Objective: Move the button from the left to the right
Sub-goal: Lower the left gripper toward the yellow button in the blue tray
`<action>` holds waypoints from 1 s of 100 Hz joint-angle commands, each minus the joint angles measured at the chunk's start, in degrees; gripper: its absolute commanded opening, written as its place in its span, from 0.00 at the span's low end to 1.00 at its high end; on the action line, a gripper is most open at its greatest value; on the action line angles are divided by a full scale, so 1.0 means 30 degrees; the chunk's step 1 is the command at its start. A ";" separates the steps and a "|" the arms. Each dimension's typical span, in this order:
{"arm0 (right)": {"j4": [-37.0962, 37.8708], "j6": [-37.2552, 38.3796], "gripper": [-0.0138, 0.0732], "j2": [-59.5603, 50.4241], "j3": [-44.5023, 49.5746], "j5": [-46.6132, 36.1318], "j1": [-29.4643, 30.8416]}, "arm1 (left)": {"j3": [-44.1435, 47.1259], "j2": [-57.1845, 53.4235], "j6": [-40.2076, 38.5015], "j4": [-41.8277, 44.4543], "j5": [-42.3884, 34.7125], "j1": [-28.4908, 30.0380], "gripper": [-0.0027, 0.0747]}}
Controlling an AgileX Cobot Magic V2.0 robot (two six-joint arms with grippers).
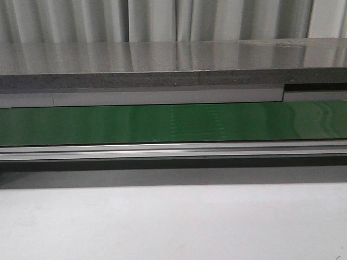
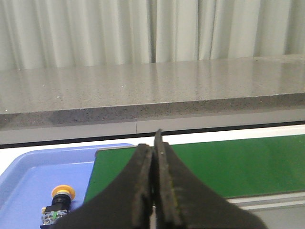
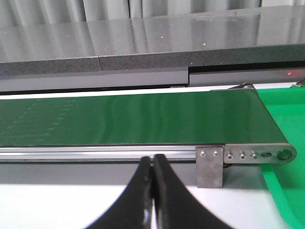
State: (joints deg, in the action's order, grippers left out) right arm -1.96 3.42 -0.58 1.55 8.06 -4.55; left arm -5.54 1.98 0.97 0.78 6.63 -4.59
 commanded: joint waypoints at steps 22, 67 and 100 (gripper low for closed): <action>-0.0081 -0.0069 0.08 -0.0338 -0.0283 -0.1567 -0.0037 | -0.6863 0.5380 -0.0197 -0.0259 0.3412 -0.0118 0.01; -0.0081 -0.0069 0.08 -0.0338 -0.0283 -0.1567 -0.0037 | -1.3069 1.2947 -0.0197 -0.0126 0.8453 -0.0118 0.01; -0.0081 -0.0069 0.08 -0.0338 -0.0283 -0.1567 -0.0037 | -1.3069 1.4718 -0.0197 -0.0259 0.9632 -0.0118 0.01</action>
State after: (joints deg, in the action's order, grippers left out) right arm -1.96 3.42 -0.58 1.55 8.06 -4.55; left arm -42.66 45.50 0.97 0.57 38.58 -4.59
